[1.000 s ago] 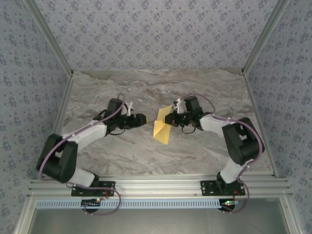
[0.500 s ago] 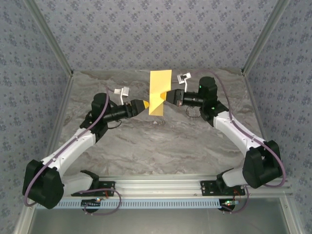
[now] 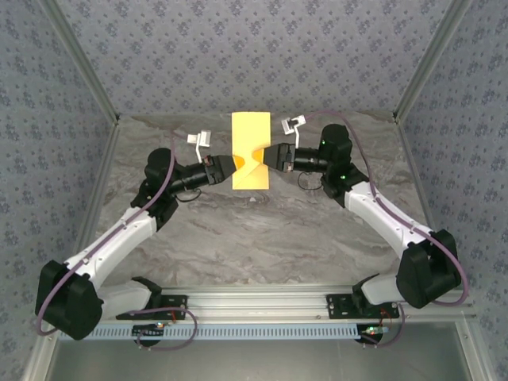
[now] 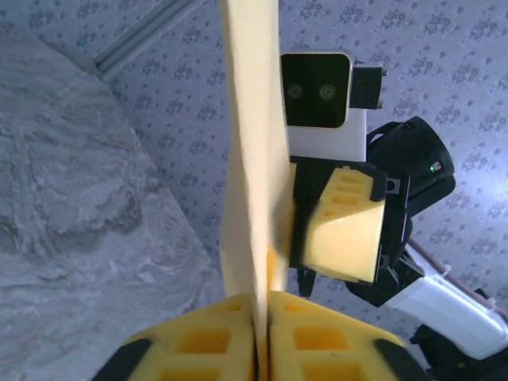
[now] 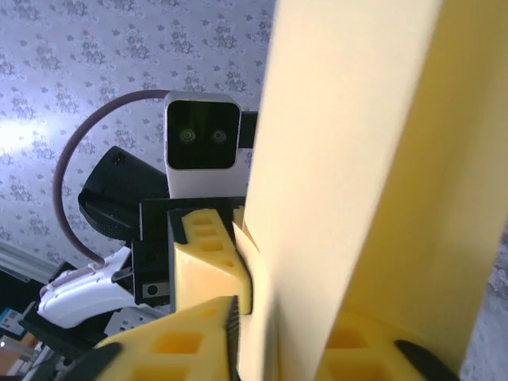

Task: Fold a paper plane with a square sheet of paper (fold left side to right side)
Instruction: Turn over the paper at the center of the table.

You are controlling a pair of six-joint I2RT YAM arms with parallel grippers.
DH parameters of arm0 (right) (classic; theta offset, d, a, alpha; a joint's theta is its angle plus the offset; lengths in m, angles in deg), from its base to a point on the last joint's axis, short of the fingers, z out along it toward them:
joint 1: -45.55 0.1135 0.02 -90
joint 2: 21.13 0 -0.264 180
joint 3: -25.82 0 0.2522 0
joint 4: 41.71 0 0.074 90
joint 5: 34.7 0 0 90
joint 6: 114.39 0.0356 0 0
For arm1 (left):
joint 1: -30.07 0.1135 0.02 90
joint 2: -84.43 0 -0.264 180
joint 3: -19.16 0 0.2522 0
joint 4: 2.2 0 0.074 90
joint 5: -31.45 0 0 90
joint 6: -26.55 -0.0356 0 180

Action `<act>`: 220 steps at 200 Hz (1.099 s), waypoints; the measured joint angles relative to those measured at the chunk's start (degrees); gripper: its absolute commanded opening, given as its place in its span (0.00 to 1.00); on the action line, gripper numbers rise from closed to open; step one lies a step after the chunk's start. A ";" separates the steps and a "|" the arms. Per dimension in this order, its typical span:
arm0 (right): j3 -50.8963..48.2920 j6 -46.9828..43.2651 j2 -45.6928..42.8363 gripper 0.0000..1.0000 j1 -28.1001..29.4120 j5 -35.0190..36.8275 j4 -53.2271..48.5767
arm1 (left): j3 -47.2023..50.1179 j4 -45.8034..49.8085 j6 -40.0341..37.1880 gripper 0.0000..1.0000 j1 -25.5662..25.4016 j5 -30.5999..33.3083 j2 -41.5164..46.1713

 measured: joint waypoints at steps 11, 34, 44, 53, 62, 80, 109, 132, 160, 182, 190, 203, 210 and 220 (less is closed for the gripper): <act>-0.37 -0.55 -0.66 0.40 -0.57 0.13 -0.55 | 0.04 0.48 -0.39 0.01 -0.02 0.50 0.31; -0.61 -4.50 -3.19 0.55 -2.43 2.89 -7.85 | -0.59 8.13 -4.98 0.00 -1.36 4.09 2.01; -0.09 -8.52 -4.79 0.61 -3.23 6.38 -14.56 | -2.71 16.06 -8.55 0.00 -3.19 7.87 2.60; 1.11 -12.70 -6.08 0.62 -3.87 11.63 -22.45 | -5.57 23.34 -12.70 0.00 -5.40 12.33 2.60; 2.73 -16.50 -6.86 0.67 -4.37 17.25 -29.49 | -9.11 30.99 -16.59 0.00 -8.26 18.36 2.36; 4.55 -22.45 -8.28 0.76 -5.55 28.55 -41.59 | -15.78 43.82 -22.10 0.00 -13.81 30.12 0.87; 3.41 -26.73 -11.04 0.87 -9.35 43.10 -54.82 | -23.17 61.02 -23.85 0.00 -20.39 49.40 -6.45; 1.11 -27.85 -13.62 0.92 -12.24 51.21 -61.05 | -27.65 74.88 -20.48 0.00 -23.37 61.31 -16.76; -0.50 -28.74 -15.89 0.98 -14.21 56.94 -65.68 | -31.36 85.33 -15.67 0.00 -24.81 68.19 -28.22; -0.85 -29.11 -16.76 1.00 -15.26 59.23 -67.69 | -33.16 88.87 -13.18 0.00 -25.18 69.96 -34.14; -1.07 -29.33 -17.14 1.00 -15.56 59.78 -67.93 | -33.64 89.48 -12.68 0.00 -25.29 69.99 -35.78; -1.53 -29.62 -17.86 1.00 -15.89 60.22 -68.26 | -34.42 89.79 -12.04 0.00 -25.55 69.88 -38.53; -1.70 -29.79 -18.18 1.00 -16.06 60.35 -68.52 | -35.04 89.92 -11.80 0.00 -25.73 69.68 -39.98; -1.86 -30.08 -18.58 1.00 -16.28 60.46 -68.81 | -36.15 89.85 -11.72 0.00 -25.92 69.11 -42.40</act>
